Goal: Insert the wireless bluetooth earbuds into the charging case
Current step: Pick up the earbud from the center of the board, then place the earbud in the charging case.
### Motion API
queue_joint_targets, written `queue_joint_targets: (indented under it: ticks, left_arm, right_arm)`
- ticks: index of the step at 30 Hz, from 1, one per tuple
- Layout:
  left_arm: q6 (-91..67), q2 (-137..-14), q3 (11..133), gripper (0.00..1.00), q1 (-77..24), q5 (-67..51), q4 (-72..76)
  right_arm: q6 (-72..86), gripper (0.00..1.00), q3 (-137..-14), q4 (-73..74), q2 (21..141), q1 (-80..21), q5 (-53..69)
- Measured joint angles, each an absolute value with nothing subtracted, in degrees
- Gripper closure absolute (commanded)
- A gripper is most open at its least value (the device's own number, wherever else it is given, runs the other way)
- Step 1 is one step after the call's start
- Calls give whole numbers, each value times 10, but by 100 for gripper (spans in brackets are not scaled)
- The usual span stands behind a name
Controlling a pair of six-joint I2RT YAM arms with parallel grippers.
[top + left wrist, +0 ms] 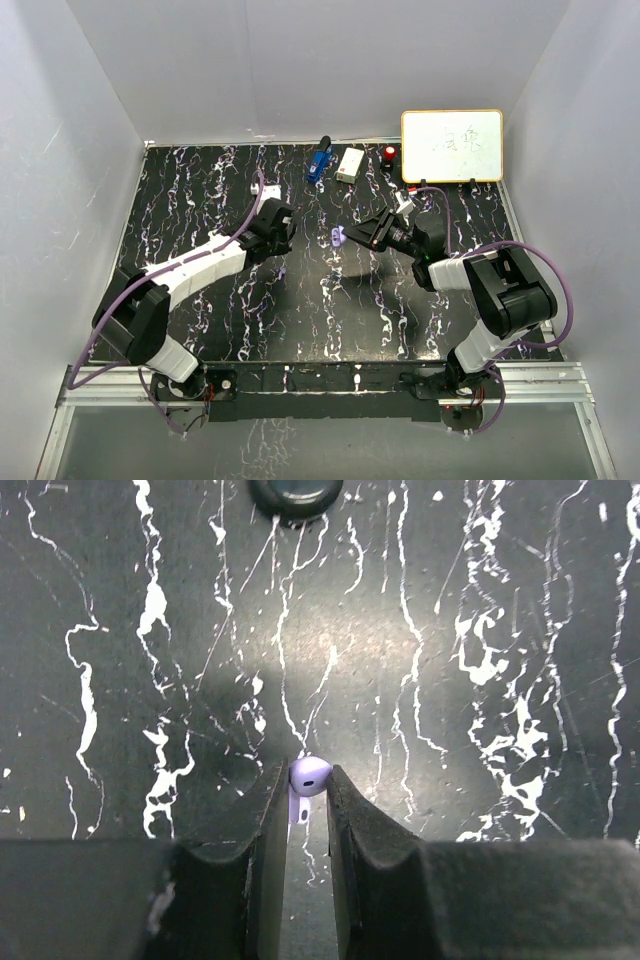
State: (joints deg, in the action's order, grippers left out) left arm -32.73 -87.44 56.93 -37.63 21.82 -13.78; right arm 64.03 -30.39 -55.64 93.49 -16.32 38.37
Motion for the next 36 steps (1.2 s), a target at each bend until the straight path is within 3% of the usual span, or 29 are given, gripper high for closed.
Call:
queue_joint_targets:
  ticks: [19, 36]
  left_arm:
    - [-299, -873, 568, 100, -392, 159, 62]
    - [-276, -841, 475, 100, -405, 117, 264]
  right_arm:
    - [630, 100, -333, -484, 941, -163, 390]
    - [650, 100, -360, -457, 980, -163, 397]
